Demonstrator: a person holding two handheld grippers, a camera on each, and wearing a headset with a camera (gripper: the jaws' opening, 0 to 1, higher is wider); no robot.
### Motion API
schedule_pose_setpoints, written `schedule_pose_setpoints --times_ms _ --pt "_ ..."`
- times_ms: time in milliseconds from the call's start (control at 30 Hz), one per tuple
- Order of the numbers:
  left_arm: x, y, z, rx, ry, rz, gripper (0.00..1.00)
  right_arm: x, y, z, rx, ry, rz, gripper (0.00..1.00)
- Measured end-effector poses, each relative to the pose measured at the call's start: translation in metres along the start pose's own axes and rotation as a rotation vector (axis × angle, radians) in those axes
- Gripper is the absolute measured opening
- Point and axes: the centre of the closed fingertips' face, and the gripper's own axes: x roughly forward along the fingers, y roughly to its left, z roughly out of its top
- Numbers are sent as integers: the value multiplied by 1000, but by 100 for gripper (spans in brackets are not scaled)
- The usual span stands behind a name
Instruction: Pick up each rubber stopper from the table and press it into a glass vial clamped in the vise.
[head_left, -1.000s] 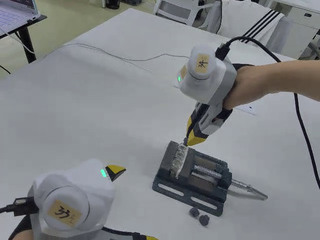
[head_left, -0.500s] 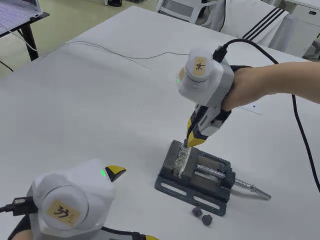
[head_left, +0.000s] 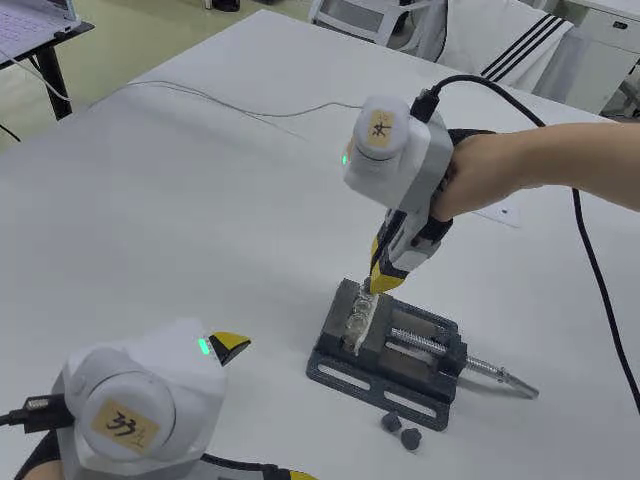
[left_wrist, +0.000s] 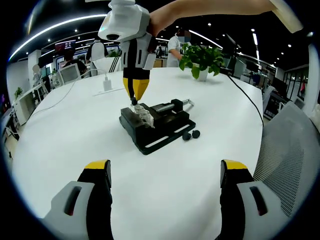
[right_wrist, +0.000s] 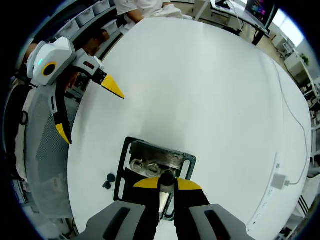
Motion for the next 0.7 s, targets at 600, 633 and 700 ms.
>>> schedule_pose_setpoints --times_ms 600,633,700 --pt "3 -3 1 -3 -3 -10 88 0 10 3 119 22 14 4" --pt "3 -3 1 -3 -4 -9 88 0 11 3 126 18 14 4" --pt "3 -3 1 -3 -3 -11 88 0 13 3 120 15 15 5"
